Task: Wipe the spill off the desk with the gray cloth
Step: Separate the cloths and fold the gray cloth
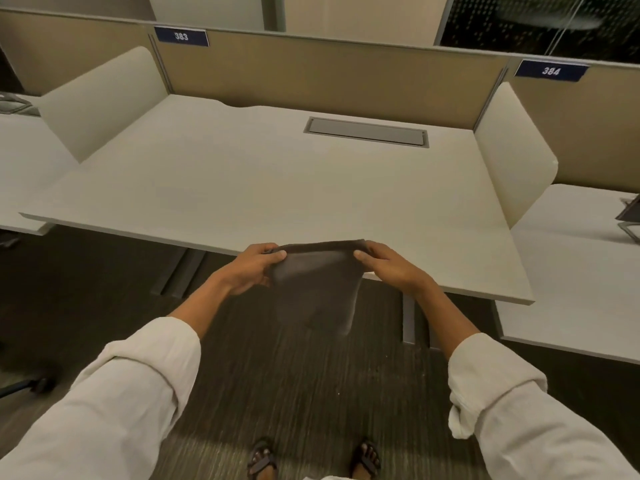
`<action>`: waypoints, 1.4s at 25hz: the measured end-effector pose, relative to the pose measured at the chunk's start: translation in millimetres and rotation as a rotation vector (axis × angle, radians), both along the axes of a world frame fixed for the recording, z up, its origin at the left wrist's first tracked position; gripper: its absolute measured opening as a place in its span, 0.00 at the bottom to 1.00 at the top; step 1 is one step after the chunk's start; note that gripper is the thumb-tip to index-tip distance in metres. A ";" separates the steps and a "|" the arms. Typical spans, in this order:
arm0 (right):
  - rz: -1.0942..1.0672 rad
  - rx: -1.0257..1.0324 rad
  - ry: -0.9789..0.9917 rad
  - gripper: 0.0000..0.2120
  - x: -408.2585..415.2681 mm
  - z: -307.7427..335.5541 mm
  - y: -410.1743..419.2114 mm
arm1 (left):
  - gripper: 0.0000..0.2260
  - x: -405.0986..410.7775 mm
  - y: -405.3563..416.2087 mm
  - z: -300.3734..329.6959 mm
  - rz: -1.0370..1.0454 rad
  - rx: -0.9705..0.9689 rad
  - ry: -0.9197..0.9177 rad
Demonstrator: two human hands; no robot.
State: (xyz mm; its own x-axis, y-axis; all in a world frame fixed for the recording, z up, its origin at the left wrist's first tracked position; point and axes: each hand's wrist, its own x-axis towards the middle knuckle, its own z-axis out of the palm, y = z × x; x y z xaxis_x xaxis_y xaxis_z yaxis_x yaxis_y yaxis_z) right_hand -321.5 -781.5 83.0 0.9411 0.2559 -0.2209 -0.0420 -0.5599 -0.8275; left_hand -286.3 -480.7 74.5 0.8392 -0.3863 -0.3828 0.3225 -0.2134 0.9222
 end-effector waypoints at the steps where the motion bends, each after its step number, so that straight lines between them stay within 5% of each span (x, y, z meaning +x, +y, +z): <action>1: -0.061 0.033 -0.017 0.18 -0.4 1.4 12.6 | 0.08 4.7 5.3 3.5 0.012 -0.038 0.020; 9: -0.398 0.067 -0.186 0.17 0.7 -1.8 104.1 | 0.19 22.1 51.6 -0.9 -0.030 -0.075 0.135; 19: -0.602 0.067 -0.234 0.17 3.0 -7.7 118.0 | 0.32 27.1 74.0 8.8 -0.229 -0.123 0.222; 21: -0.640 0.114 -0.150 0.19 8.0 -8.4 121.9 | 0.34 30.0 75.8 9.7 -0.165 -0.168 0.307; 26: -0.518 0.443 0.436 0.21 -1.9 -1.9 112.3 | 0.15 30.9 66.9 10.0 0.035 -0.079 0.302; 31: -0.357 0.173 0.509 0.39 -10.5 -23.7 98.7 | 0.26 26.5 68.4 -1.9 -0.001 0.254 0.203; 35: -0.239 -0.204 0.286 0.32 -1.8 -34.0 105.6 | 0.19 20.0 61.4 -7.3 -0.119 0.454 0.114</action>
